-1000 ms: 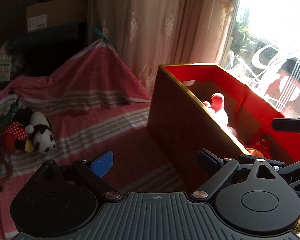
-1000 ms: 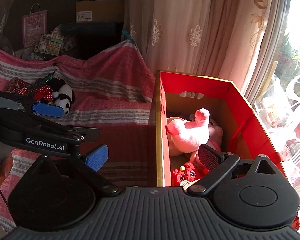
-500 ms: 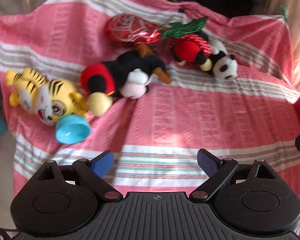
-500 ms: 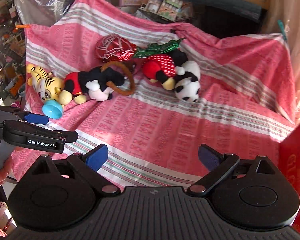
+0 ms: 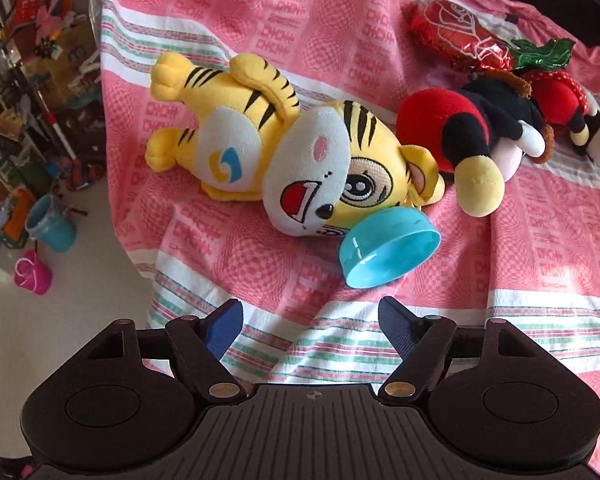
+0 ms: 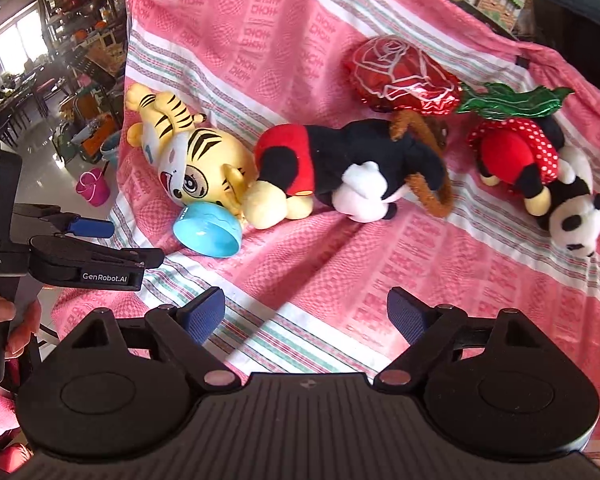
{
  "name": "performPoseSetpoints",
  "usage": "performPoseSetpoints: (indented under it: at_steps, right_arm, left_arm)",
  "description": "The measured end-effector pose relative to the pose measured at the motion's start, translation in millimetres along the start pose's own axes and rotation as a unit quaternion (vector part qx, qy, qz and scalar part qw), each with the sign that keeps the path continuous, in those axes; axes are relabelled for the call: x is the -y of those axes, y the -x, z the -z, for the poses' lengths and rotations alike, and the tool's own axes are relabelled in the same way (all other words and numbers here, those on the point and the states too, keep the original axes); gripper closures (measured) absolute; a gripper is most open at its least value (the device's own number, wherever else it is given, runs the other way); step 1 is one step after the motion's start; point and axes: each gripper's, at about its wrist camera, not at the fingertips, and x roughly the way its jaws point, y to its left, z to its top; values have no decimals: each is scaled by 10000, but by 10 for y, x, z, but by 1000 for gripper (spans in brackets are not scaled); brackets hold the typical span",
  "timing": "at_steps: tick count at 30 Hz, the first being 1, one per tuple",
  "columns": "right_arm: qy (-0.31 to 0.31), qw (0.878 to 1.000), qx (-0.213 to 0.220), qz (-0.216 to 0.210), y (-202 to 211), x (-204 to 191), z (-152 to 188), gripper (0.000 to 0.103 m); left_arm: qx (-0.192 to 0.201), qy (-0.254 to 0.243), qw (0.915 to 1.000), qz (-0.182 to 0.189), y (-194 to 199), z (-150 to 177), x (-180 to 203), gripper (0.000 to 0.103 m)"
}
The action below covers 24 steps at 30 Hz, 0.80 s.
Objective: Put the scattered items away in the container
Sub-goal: 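Move both tools back over the cloth toward the blue bowl, then close the left gripper on the rim of the blue bowl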
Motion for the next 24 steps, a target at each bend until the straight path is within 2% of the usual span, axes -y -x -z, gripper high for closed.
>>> performPoseSetpoints:
  at_steps: [2, 5, 8, 12, 15, 17, 19, 21, 24]
  right_arm:
    - [7, 10000, -57, -27, -133, -78, -41, 18]
    - [48, 9998, -151, -86, -296, -172, -86, 20]
    - [95, 9997, -194, -111, -412, -217, -105, 22]
    - [83, 9994, -240, -238, -581, -216, -127, 35]
    - [52, 9990, -296, -323, -717, -221, -136, 39]
    - [75, 9987, -300, -395, -791, -235, -144, 42]
    - [107, 9986, -296, -420, -864, -252, -155, 43]
    - [74, 9984, -295, -469, -934, -250, -175, 45]
    - [1, 9978, -290, -593, -1034, -251, -211, 50]
  left_arm:
    - [4, -114, 9999, 61, -76, -24, -4, 21]
    - [-97, -172, 9992, 345, -193, -53, -11, 23]
    - [-107, -361, 9984, 418, -266, -62, 34, 25]
    - [-155, -271, 9981, 536, -373, -137, 13, 37]
    - [-196, -227, 9976, 627, -437, -199, -3, 41]
    - [-207, -278, 9971, 673, -487, -244, -3, 50]
    - [-282, -248, 9967, 724, -546, -285, -13, 77]
    - [-376, -181, 9959, 804, -594, -317, -40, 85]
    - [-441, -216, 9951, 857, -628, -352, -39, 88]
